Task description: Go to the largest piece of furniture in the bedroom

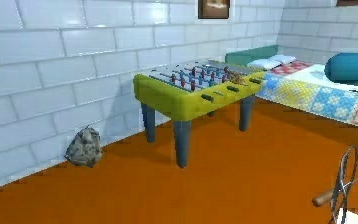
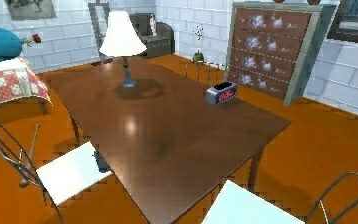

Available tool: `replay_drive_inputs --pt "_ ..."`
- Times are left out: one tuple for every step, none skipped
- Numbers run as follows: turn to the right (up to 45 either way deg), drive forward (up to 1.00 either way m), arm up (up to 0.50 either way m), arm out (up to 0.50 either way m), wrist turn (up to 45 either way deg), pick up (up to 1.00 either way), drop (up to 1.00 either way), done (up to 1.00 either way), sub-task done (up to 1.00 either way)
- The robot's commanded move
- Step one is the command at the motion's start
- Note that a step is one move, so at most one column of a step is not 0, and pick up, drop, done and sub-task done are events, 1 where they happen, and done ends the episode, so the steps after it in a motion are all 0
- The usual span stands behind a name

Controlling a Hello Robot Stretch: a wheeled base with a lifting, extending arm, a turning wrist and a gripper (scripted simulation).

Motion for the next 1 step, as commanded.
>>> replay_drive_inputs --pt "9.0 0.0 0.0 0.0 0.0 0.0 0.0 0.0 0.0"
